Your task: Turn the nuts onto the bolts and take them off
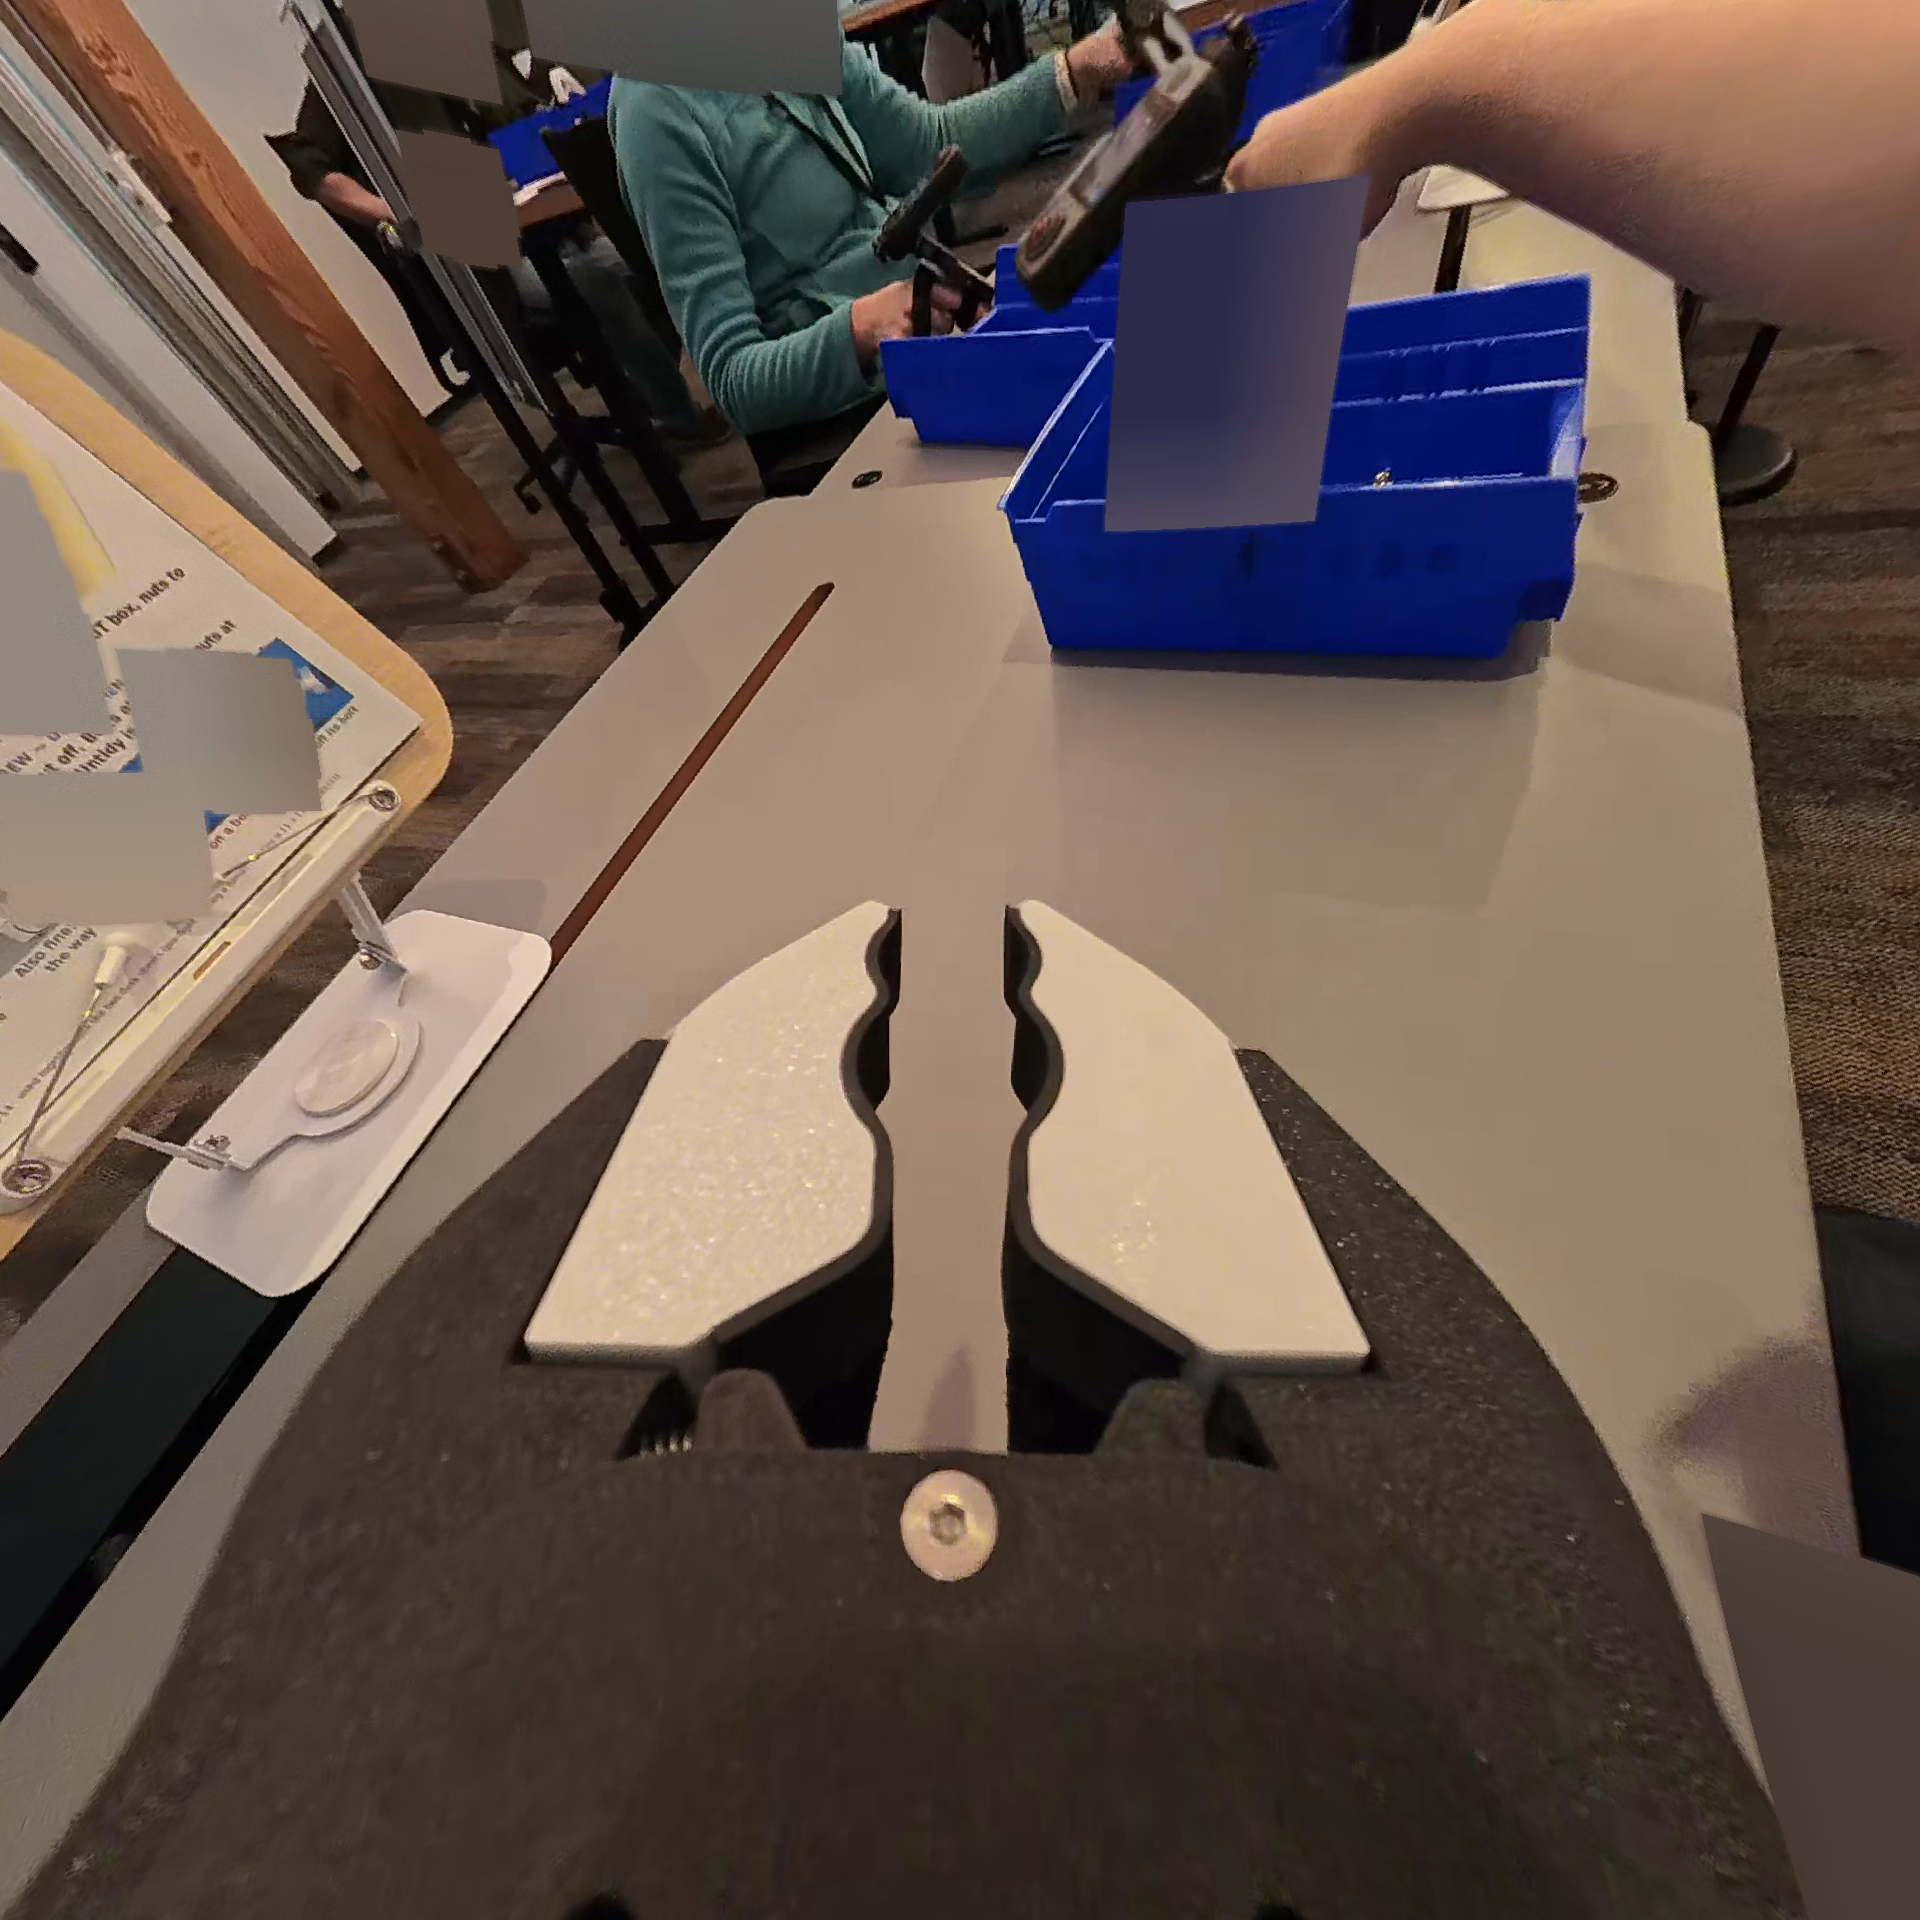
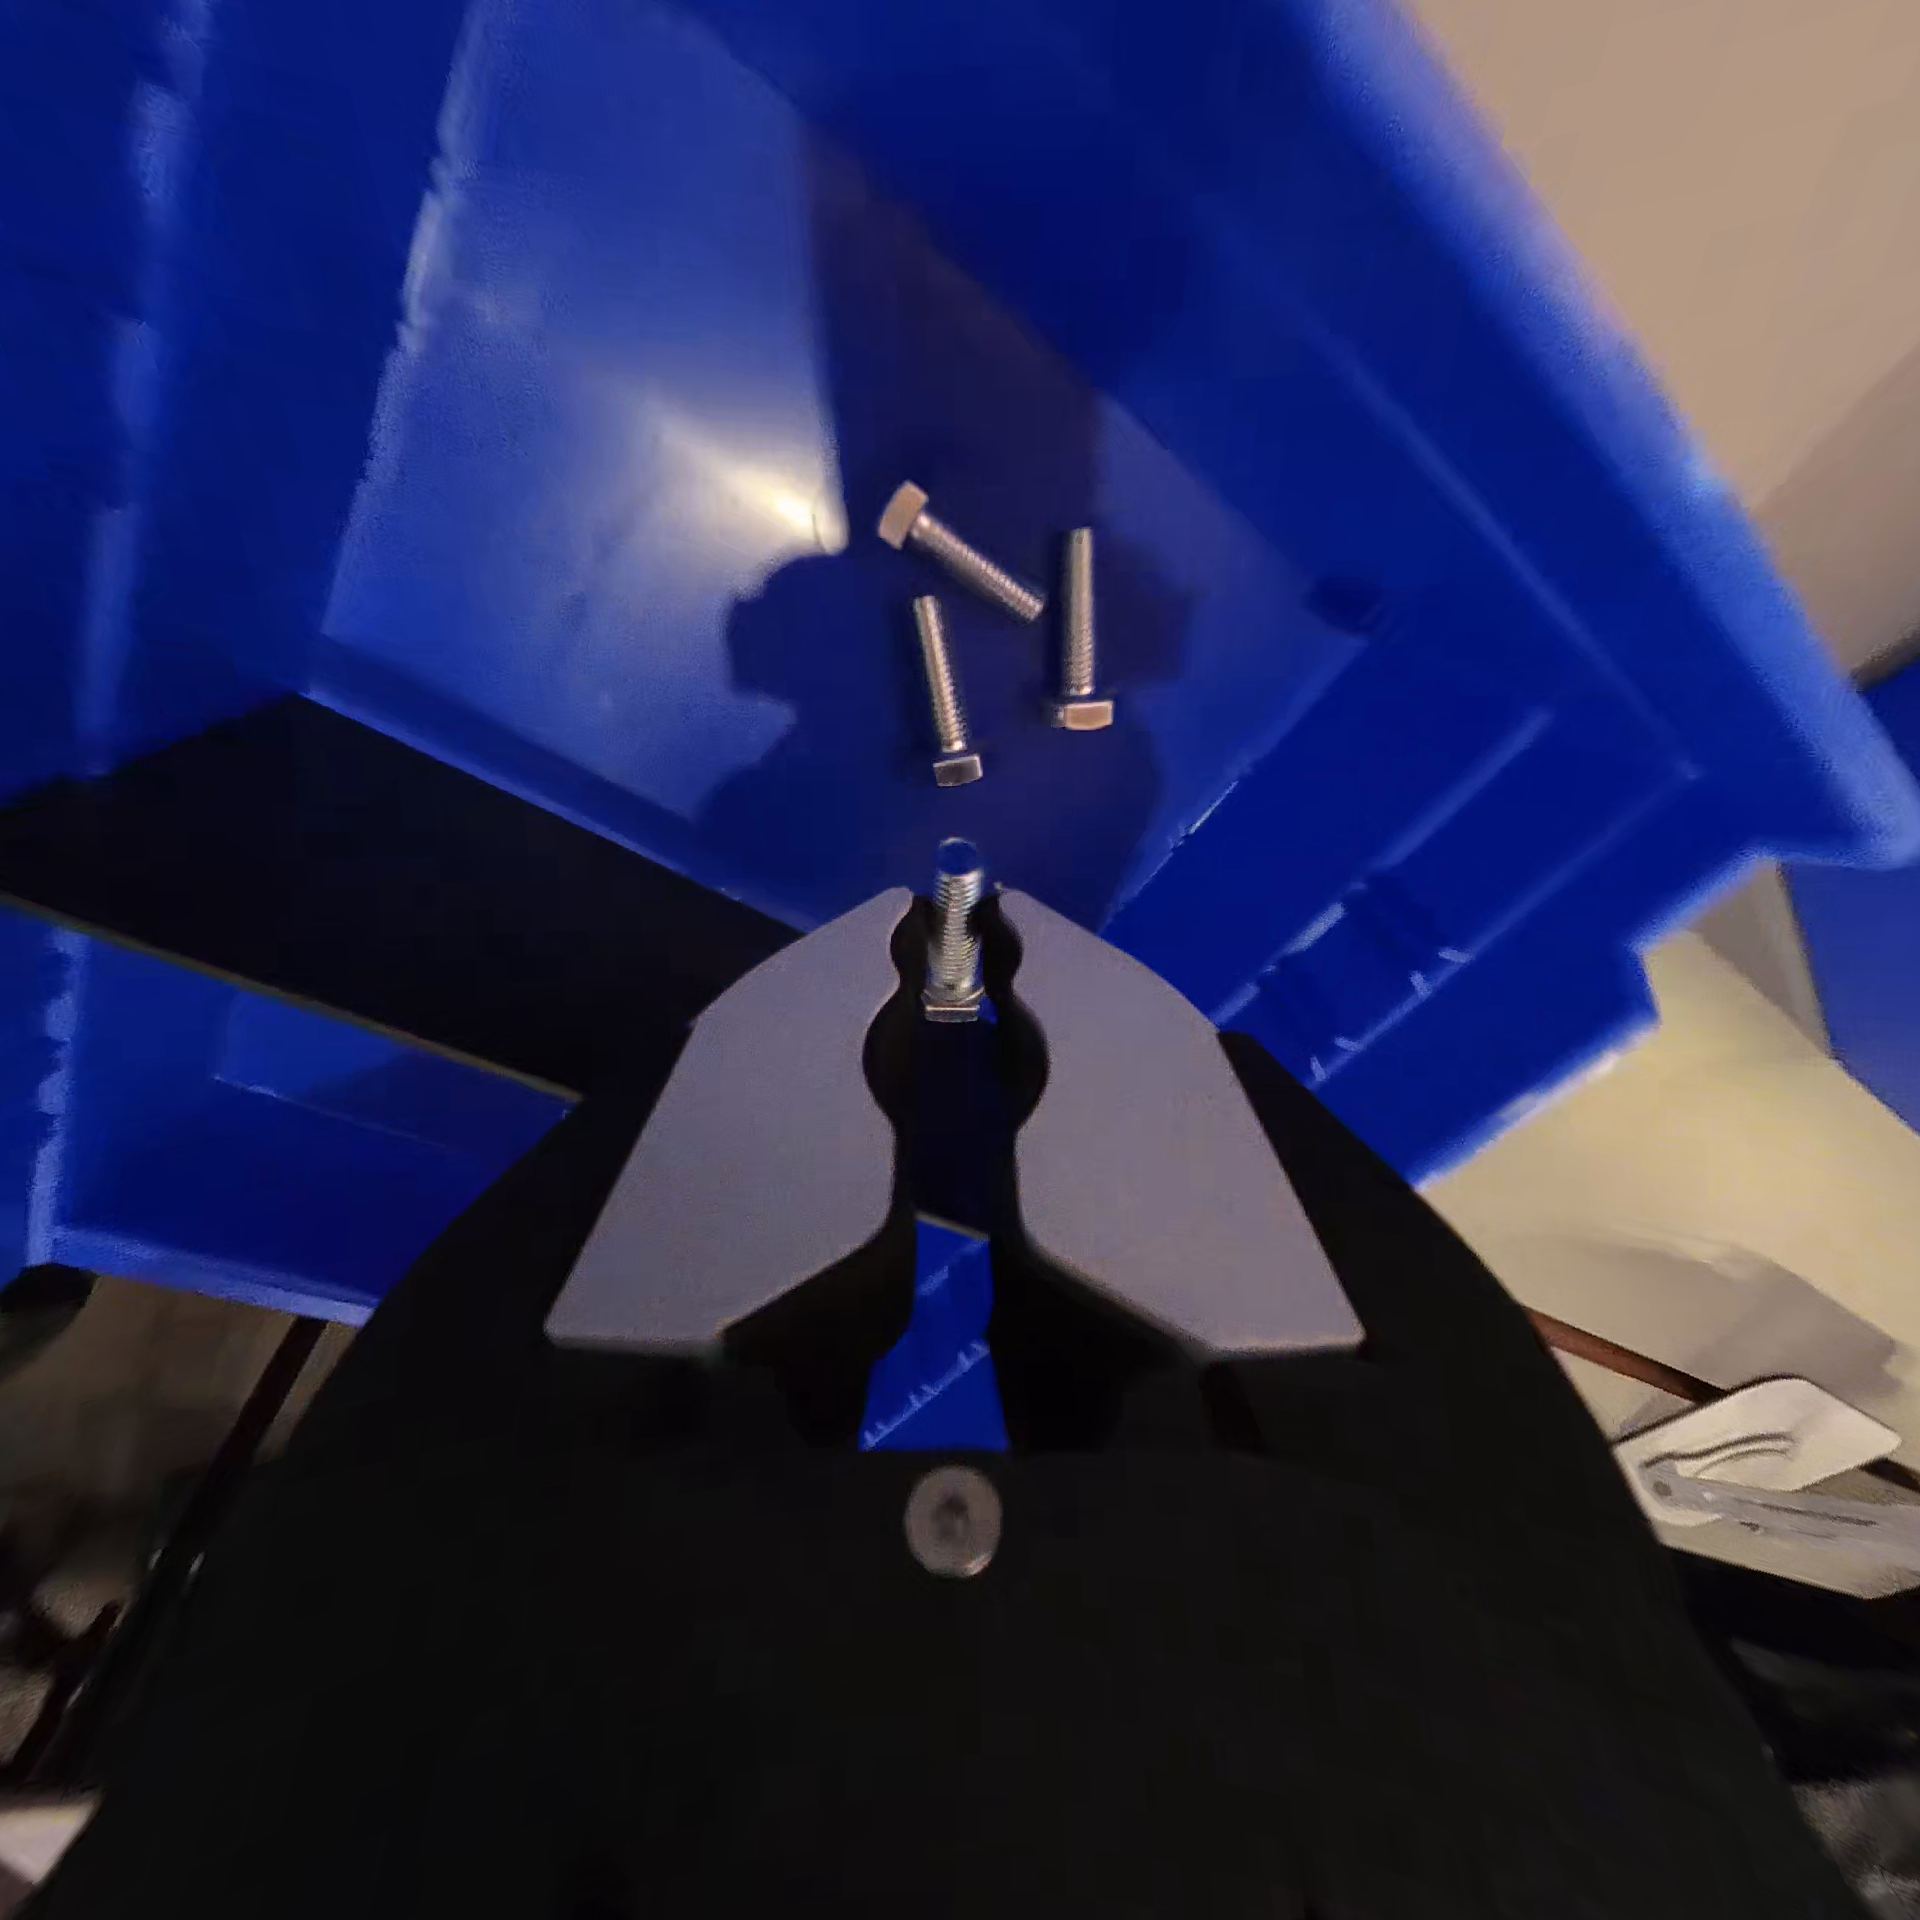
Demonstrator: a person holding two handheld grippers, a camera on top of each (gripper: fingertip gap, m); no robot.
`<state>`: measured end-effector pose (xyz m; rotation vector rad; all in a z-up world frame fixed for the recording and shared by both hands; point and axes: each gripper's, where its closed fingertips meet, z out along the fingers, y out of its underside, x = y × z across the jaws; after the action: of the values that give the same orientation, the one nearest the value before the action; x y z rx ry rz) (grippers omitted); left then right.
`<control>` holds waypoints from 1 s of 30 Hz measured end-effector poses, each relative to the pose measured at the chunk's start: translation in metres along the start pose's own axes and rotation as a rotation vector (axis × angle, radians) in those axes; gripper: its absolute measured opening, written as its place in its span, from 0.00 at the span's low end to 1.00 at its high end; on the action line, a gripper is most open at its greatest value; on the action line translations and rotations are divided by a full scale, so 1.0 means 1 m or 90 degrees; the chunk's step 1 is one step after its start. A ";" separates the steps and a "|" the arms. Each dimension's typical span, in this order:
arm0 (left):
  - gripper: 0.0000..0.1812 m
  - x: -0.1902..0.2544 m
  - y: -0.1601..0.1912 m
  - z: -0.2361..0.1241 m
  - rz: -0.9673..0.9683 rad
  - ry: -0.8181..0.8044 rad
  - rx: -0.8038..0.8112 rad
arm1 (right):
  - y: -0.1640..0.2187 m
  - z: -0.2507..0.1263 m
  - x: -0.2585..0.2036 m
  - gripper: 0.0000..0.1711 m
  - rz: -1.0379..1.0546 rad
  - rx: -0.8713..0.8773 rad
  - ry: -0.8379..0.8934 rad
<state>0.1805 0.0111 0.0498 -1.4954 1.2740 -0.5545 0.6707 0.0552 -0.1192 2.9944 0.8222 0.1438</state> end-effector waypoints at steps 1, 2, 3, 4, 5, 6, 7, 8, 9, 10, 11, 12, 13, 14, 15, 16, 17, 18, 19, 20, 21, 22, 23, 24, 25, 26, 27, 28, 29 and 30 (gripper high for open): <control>0.10 0.000 0.001 0.002 0.000 0.000 -0.003 | 0.003 0.006 0.004 0.06 0.003 -0.017 -0.002; 0.10 0.000 0.002 0.004 0.000 0.000 -0.004 | 0.004 0.011 0.007 0.06 0.005 -0.025 -0.004; 0.10 -0.001 0.003 0.006 -0.001 0.000 -0.006 | 0.005 0.015 0.008 0.06 0.004 -0.027 -0.010; 0.10 -0.001 0.004 0.007 -0.001 0.000 -0.007 | 0.005 0.019 0.010 0.06 0.003 -0.028 -0.013; 0.10 -0.002 0.005 0.008 -0.001 0.000 -0.008 | 0.006 0.022 0.013 0.06 0.000 -0.028 -0.014; 0.10 -0.002 0.006 0.009 -0.002 0.001 -0.010 | 0.007 0.025 0.014 0.06 -0.003 -0.028 -0.016; 0.10 -0.003 0.006 0.009 -0.004 0.002 -0.010 | 0.008 0.027 0.015 0.06 -0.004 -0.028 -0.018; 0.10 -0.003 0.006 0.010 -0.006 0.002 -0.010 | 0.009 0.029 0.016 0.06 -0.004 -0.028 -0.021; 0.10 -0.004 0.006 0.010 -0.008 0.001 -0.009 | 0.010 0.031 0.016 0.06 -0.004 -0.029 -0.026; 0.10 -0.004 0.006 0.010 -0.009 0.002 -0.008 | 0.010 0.033 0.016 0.06 -0.005 -0.029 -0.030; 0.10 -0.005 0.006 0.009 -0.010 0.001 -0.007 | 0.010 0.033 0.016 0.06 -0.007 -0.026 -0.031; 0.10 -0.005 0.005 0.009 -0.011 0.001 -0.005 | 0.009 0.034 0.016 0.06 -0.008 -0.023 -0.033; 0.10 -0.005 0.005 0.008 -0.011 0.001 -0.003 | 0.009 0.034 0.016 0.06 -0.008 -0.022 -0.035; 0.10 -0.005 0.004 0.008 -0.011 0.001 -0.003 | 0.008 0.034 0.016 0.06 -0.008 -0.023 -0.033; 0.10 -0.005 0.004 0.008 -0.011 0.001 -0.003 | 0.009 0.033 0.016 0.06 -0.010 -0.027 -0.030; 0.10 -0.005 0.005 0.008 -0.012 0.001 -0.004 | 0.010 0.033 0.016 0.06 -0.011 -0.032 -0.027; 0.10 -0.005 0.005 0.008 -0.013 0.001 -0.004 | 0.010 0.033 0.017 0.08 -0.011 -0.036 -0.019; 0.10 -0.005 0.004 0.007 -0.015 0.001 -0.003 | 0.010 0.032 0.018 0.10 -0.009 -0.035 -0.015; 0.10 -0.005 0.004 0.007 -0.017 0.001 -0.002 | 0.009 0.030 0.017 0.11 -0.007 -0.030 -0.014; 0.10 -0.005 0.003 0.006 -0.017 0.002 0.000 | 0.007 0.029 0.017 0.12 -0.006 -0.023 -0.012; 0.10 -0.005 0.002 0.005 -0.017 0.002 0.003 | 0.006 0.027 0.016 0.12 -0.006 -0.015 -0.010; 0.10 -0.005 0.001 0.003 -0.017 0.002 0.005 | 0.005 0.025 0.016 0.13 -0.007 -0.007 -0.006; 0.10 -0.004 0.000 0.002 -0.016 0.002 0.008 | 0.004 0.022 0.016 0.14 -0.009 0.001 0.002; 0.10 -0.004 -0.002 0.001 -0.016 0.002 0.011 | 0.004 0.018 0.015 0.14 -0.010 0.010 0.012; 0.10 -0.004 -0.003 -0.001 -0.017 0.002 0.015 | 0.003 0.014 0.015 0.15 -0.011 0.023 0.020; 0.10 -0.004 -0.005 -0.003 -0.017 0.002 0.019 | 0.001 0.008 0.015 0.16 -0.013 0.039 0.032; 0.10 -0.003 -0.006 -0.004 -0.017 0.002 0.023 | -0.001 0.002 0.013 0.16 -0.014 0.062 0.042; 0.10 -0.004 -0.008 -0.006 -0.016 0.000 0.027 | -0.004 -0.006 0.008 0.16 -0.016 0.094 0.045; 0.10 -0.004 -0.009 -0.008 -0.015 -0.003 0.031 | -0.008 -0.016 0.003 0.15 -0.019 0.134 0.051; 0.10 -0.005 -0.011 -0.010 -0.013 -0.008 0.035 | -0.012 -0.028 -0.001 0.15 -0.023 0.179 0.064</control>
<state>0.1746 0.0101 0.0644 -1.4654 1.2252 -0.5892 0.6609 0.0657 -0.0924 3.2544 0.9815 0.1950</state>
